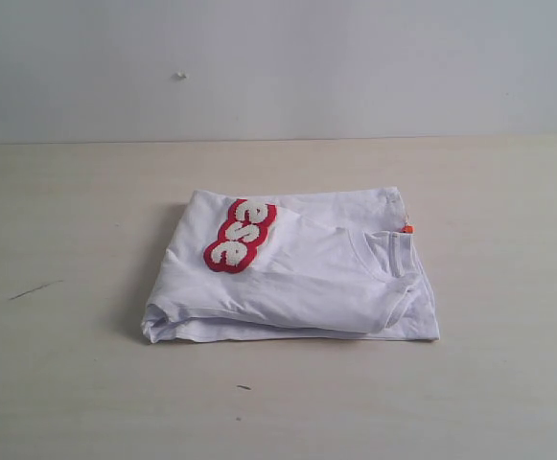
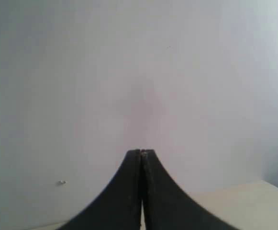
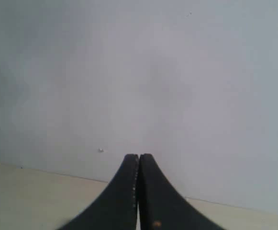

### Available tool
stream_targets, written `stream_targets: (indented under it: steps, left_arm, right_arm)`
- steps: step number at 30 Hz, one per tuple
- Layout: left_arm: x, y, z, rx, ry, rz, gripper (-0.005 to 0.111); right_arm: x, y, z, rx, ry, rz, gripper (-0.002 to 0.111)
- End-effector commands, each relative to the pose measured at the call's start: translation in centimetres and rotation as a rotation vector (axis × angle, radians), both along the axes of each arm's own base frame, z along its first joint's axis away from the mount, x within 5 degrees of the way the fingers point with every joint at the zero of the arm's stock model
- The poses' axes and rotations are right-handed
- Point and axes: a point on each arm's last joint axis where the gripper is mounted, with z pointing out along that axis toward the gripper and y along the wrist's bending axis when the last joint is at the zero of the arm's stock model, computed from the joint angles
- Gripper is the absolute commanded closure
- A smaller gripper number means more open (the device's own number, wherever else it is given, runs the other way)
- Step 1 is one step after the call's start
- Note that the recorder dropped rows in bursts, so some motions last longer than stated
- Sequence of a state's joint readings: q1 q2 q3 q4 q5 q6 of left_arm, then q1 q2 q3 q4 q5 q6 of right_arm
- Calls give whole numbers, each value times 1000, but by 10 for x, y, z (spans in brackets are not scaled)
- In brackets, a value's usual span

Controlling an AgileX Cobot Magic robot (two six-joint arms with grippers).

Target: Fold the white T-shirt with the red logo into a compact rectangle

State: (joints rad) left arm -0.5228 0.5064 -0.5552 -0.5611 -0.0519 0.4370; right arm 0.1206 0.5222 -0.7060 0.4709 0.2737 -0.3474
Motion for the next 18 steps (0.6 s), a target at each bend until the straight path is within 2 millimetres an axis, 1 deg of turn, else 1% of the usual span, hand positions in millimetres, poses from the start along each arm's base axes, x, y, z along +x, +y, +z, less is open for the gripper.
stream_targets:
  steps: [1,4,6,7,9,11,12,13,14,15,16,17,18]
  left_arm:
    - [-10,4,1,-13,-9,-20,107]
    - [-16,7,3,-18,-28,-23,107]
    - [-16,7,3,-18,-28,-23,107]
    - [-16,6,1,-6,-18,-32,107]
    - [-17,4,-1,39,-9,-43,107]
    - [-17,3,-4,73,7,-57,107]
    - [-17,3,-5,76,12,-61,107]
    - [-18,3,-5,76,11,-61,107]
    - [-20,4,-4,71,2,-61,107]
    - [-21,5,-3,69,-3,-61,107]
    - [-23,6,-3,73,-14,-59,107]
    - [-23,6,-3,82,-18,-59,107]
    - [-25,6,-3,90,-18,-64,107]
  right_arm:
    - [-8,-1,-2,-37,-12,2,108]
    - [-14,-1,0,-38,-35,0,108]
    - [-13,-1,-2,-40,-20,5,108]
    - [-10,-1,-4,-41,-6,5,108]
    - [4,1,-18,-52,75,10,108]
    - [38,8,-41,-46,265,37,108]
    - [59,12,-55,-57,380,55,108]
    - [71,15,-62,-72,439,67,108]
    - [90,22,-73,-95,542,107,108]
    - [100,27,-79,-117,586,131,108]
    - [119,36,-88,-145,650,164,108]
    - [128,40,-93,-150,670,172,108]
    - [146,45,-102,-159,694,167,108]
